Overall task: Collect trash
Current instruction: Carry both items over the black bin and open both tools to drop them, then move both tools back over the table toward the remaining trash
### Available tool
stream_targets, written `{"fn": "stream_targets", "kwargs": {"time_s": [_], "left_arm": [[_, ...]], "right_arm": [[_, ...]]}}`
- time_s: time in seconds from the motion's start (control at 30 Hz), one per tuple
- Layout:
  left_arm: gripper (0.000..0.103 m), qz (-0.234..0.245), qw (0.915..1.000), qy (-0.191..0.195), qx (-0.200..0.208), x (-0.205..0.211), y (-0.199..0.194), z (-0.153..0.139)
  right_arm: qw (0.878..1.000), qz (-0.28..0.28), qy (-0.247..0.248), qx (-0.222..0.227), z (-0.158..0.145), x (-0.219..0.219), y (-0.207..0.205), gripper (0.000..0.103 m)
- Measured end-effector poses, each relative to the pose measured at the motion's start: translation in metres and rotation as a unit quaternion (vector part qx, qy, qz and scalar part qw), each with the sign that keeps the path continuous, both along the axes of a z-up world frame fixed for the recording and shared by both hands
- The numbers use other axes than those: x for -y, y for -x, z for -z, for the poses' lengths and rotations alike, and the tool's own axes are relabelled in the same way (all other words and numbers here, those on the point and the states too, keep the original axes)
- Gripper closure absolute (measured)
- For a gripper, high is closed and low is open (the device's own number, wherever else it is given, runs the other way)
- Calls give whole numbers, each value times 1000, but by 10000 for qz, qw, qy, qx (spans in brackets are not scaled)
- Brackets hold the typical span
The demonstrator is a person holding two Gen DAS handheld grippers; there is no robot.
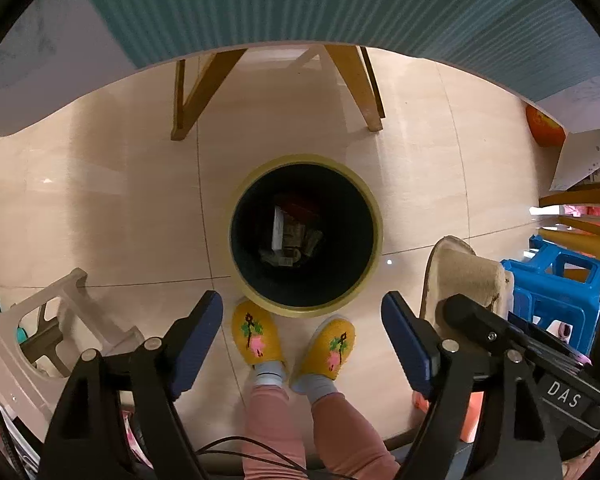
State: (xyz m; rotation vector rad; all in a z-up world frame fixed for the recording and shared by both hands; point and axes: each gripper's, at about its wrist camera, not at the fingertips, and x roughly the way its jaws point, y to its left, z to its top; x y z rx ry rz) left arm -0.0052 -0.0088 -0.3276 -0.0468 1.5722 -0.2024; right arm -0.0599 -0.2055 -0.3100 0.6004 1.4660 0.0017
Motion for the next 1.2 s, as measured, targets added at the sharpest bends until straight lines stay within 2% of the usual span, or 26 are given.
{"fn": "stream_targets", "kwargs": {"time_s": [0.27,0.6,0.7,0.87,1.0,1.2], "left_arm": [[23,-142,9996,-104,230,-20,6,-24],[20,-448,9975,-93,531,-53,8,-53],[20,-533,9969,-85,571,-60,10,-60],[20,-634,9960,-98,624,-68,8,-71],[20,-690,9951,-69,698,-70,8,-89],[20,-679,9934,-30,921,-67,18,-137]], "right_arm": [[10000,-72,-43,-3,-2,-18,-7,36],[9996,-68,-9,280,-20,-35,-27,35],[9993,-109,84,340,-26,-39,-30,26],[9989,-200,143,390,-36,-43,-32,26],[9986,-252,187,430,-51,-44,-32,26],[9970,-363,298,611,-95,-41,-23,26]]}}
